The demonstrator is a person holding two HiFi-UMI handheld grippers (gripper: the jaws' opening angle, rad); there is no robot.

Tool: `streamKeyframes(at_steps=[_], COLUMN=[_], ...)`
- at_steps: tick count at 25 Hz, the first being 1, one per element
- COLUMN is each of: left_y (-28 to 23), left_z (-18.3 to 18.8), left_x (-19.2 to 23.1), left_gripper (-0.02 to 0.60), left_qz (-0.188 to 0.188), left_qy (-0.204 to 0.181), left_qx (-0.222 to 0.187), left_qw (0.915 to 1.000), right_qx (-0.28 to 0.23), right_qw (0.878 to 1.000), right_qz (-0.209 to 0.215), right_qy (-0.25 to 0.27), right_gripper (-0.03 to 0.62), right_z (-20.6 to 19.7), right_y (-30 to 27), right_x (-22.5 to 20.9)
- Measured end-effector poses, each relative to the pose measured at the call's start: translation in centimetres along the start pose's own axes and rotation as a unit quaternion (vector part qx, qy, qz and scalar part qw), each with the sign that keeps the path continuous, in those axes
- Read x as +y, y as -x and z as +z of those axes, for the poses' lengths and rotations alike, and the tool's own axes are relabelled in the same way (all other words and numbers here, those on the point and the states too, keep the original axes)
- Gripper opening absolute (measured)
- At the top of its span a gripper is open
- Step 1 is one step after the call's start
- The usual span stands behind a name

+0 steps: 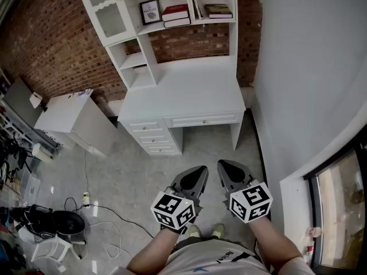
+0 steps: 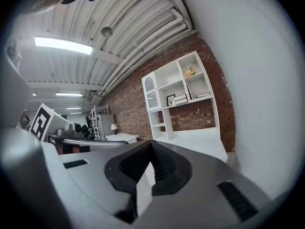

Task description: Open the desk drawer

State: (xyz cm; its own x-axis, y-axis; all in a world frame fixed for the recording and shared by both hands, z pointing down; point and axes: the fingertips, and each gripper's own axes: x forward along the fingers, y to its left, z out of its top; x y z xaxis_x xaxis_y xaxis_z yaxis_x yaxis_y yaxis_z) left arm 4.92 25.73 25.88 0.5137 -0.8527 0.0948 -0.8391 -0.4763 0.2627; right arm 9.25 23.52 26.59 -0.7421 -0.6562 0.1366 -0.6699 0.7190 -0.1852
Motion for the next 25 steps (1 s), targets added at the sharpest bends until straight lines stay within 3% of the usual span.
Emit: streamKeyframes(at_steps=[14, 25], left_y=[-1.8, -5.2], left_z=[1.4, 0.1], left_x=[-0.3, 3.0], left_gripper=[0.011, 0.011], left_qz=[0.005, 0.016], left_qy=[0.002, 0.011], left_qx=[-0.007, 0.006], left_qw=[1.0000, 0.9998], right_qx=[-0.020, -0.025], right_qw=[0.999, 0.997], right_qz=[0.005, -0.021], right_qy=[-0.034, -0.066], right_gripper=[0.018, 0.018], right_z=[1.8, 0.6], right_y=[1.4, -0.7], right_x=[-2.6, -7.4])
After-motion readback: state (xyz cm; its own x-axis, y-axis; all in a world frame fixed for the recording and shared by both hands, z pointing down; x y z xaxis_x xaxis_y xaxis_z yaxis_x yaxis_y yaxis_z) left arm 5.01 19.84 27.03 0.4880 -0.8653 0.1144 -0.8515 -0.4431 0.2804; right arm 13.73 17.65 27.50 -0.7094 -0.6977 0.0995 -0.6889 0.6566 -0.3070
